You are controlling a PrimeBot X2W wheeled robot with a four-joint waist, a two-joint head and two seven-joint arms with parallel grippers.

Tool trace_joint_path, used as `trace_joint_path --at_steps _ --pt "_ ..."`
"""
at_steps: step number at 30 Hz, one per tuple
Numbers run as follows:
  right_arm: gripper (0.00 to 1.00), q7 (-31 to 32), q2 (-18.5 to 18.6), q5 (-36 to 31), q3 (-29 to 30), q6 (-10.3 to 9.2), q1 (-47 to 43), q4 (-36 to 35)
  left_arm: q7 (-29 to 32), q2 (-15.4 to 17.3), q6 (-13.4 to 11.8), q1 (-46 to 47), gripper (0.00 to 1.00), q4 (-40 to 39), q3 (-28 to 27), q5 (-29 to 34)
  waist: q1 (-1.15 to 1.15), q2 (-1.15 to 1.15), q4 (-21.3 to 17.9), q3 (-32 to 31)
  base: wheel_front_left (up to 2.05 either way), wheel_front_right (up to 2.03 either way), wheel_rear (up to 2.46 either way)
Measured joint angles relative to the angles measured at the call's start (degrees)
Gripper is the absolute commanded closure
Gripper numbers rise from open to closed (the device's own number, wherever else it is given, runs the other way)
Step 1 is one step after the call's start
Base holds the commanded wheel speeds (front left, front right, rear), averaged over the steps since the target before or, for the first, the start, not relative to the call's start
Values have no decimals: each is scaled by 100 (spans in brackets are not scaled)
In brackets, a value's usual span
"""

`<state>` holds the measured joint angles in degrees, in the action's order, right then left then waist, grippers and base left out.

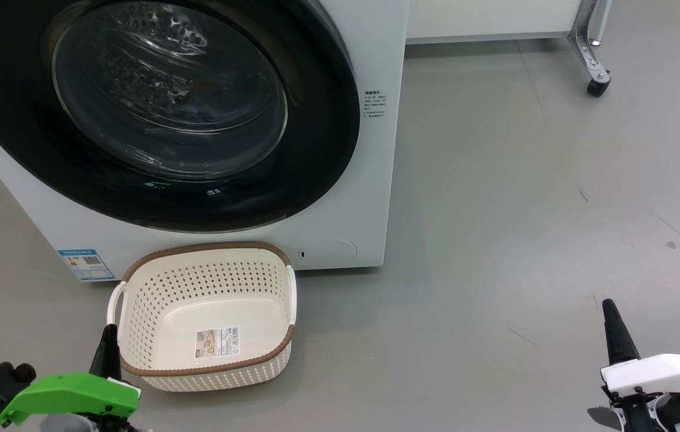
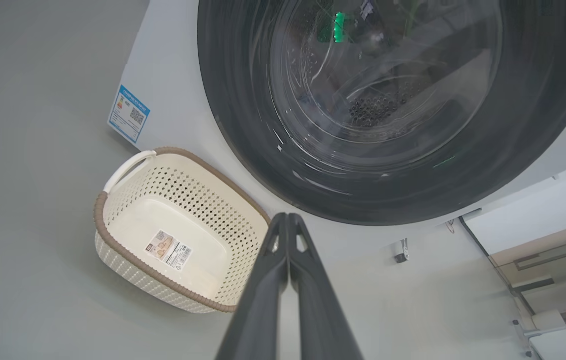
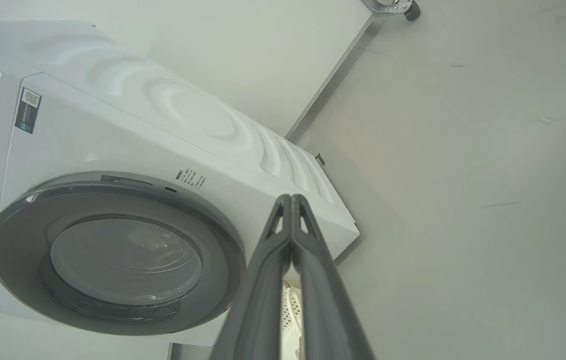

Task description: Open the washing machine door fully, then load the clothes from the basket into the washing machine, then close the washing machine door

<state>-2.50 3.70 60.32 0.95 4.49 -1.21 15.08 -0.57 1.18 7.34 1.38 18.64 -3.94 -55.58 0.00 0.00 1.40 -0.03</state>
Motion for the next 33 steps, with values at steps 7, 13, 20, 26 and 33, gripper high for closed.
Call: trace_joint_path --at_steps 7,13,20,26,33 --pt "100 142 -14 492 97 26 97 11 109 1 0 45 100 -45 -18 -550 0 0 -23 3 0 0 0" --pt "100 254 -22 922 203 74 129 19 210 2 0 69 100 -65 -35 -1056 0 0 -42 6 0 0 0" --pt "100 389 -47 1425 298 100 220 25 344 5 0 104 100 -93 -73 -1610 0 0 -65 9 0 0 0" --pt "100 523 -63 1847 407 145 268 44 455 9 0 113 100 -118 -103 -2086 0 0 -84 12 0 0 0" --pt "100 639 -116 2346 500 160 336 48 563 11 0 190 100 -166 -125 -2669 0 0 -107 14 0 0 0"
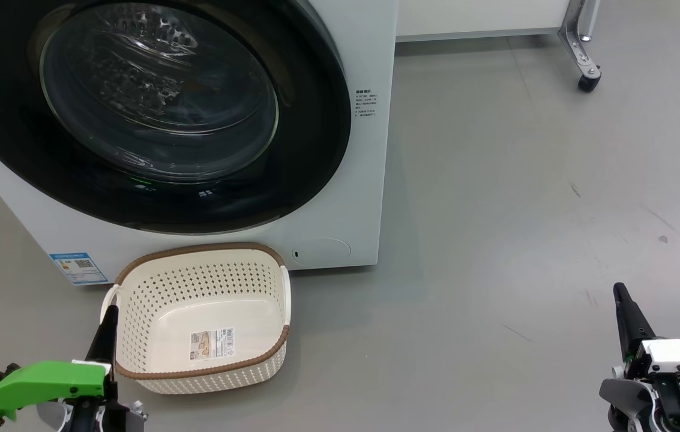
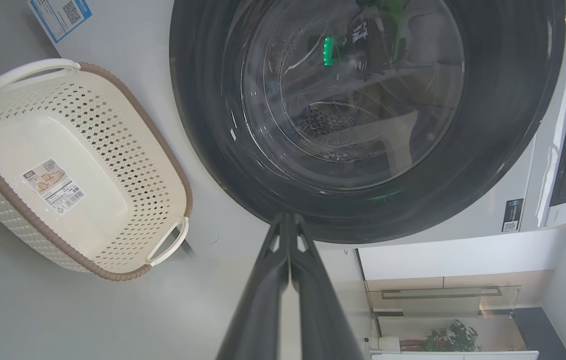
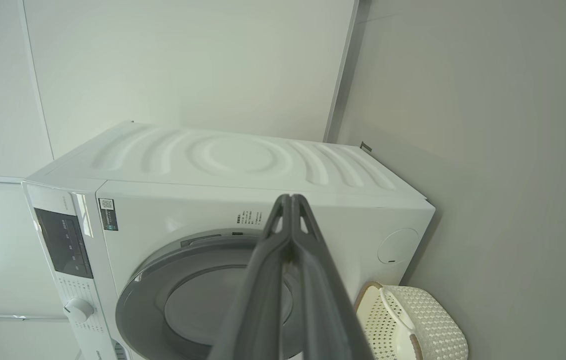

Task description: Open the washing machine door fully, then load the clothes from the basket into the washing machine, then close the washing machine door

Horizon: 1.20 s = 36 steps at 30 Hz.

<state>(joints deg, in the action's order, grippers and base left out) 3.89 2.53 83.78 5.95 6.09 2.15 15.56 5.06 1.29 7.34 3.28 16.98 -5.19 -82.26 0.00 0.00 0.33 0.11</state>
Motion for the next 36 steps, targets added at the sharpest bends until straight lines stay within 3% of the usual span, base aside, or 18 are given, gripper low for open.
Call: trace_joint_path --at_steps 12,36 --pt "100 234 -31 792 169 58 115 21 193 4 0 38 100 -74 -25 -918 0 0 -33 5 0 0 0" --pt "100 234 -34 794 174 59 117 22 192 5 0 42 100 -91 -20 -922 0 0 -33 5 0 0 0"
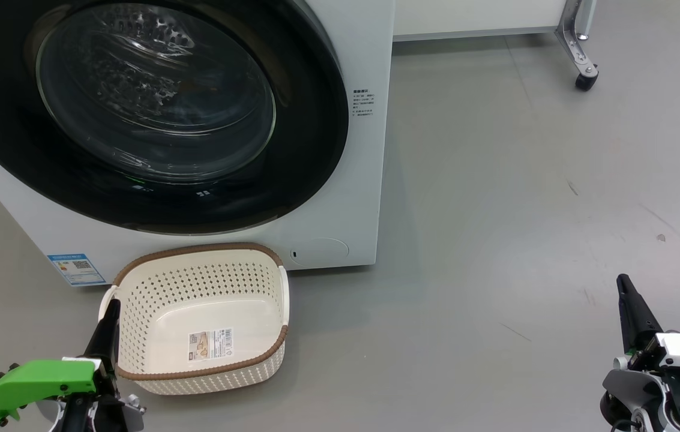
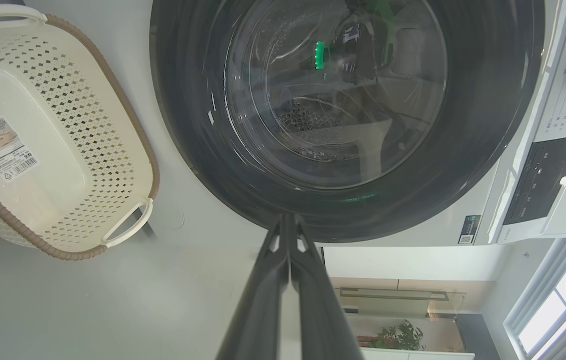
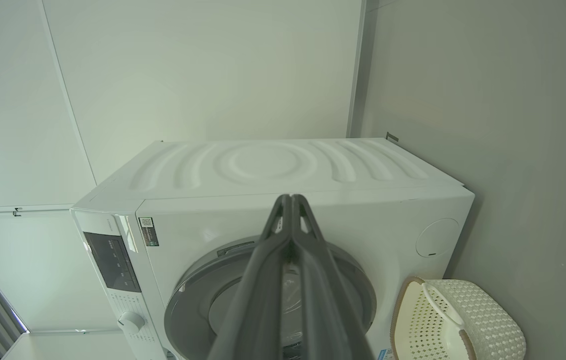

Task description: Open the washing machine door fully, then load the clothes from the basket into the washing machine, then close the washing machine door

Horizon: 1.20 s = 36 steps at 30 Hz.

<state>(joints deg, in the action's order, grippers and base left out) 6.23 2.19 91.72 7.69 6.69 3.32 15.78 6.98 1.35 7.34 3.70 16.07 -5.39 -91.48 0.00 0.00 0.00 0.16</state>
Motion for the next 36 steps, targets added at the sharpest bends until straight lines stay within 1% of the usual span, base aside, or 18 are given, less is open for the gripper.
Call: trace_joint_path --at_steps 36 --pt "100 0 -1 1 0 0 0 -1 -7 0 0 0 100 -16 14 -16 0 0 0 1 0 0 0"
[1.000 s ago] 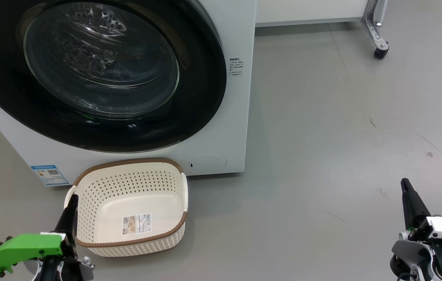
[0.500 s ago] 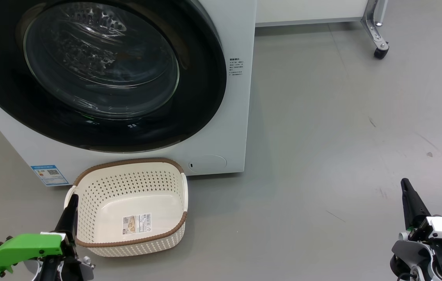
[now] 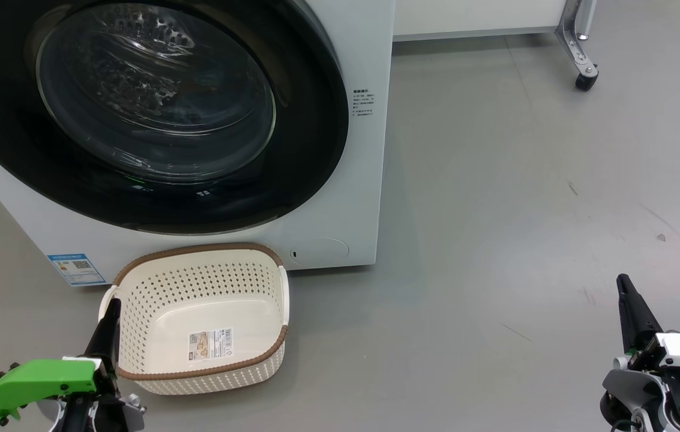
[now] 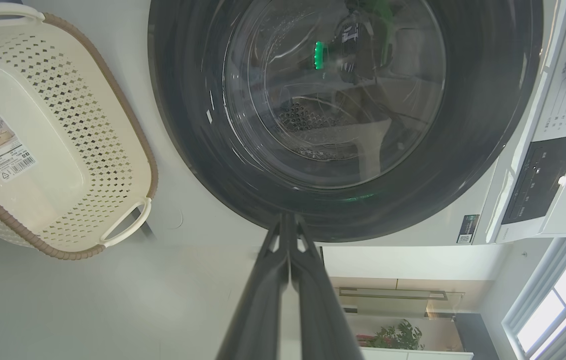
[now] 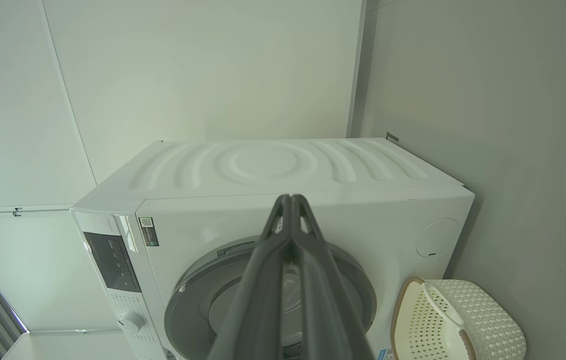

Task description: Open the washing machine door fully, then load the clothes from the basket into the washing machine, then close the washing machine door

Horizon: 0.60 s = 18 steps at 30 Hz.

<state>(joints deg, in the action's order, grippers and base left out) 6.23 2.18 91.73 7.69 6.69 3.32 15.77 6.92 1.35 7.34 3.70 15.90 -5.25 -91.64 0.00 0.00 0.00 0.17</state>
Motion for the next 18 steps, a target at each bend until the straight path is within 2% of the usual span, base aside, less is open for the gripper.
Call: trace_joint_path --at_steps 18 --pt "100 0 -1 0 0 0 0 0 0 1 0 0 100 -2 3 0 0 0 0 0 0 0 0"
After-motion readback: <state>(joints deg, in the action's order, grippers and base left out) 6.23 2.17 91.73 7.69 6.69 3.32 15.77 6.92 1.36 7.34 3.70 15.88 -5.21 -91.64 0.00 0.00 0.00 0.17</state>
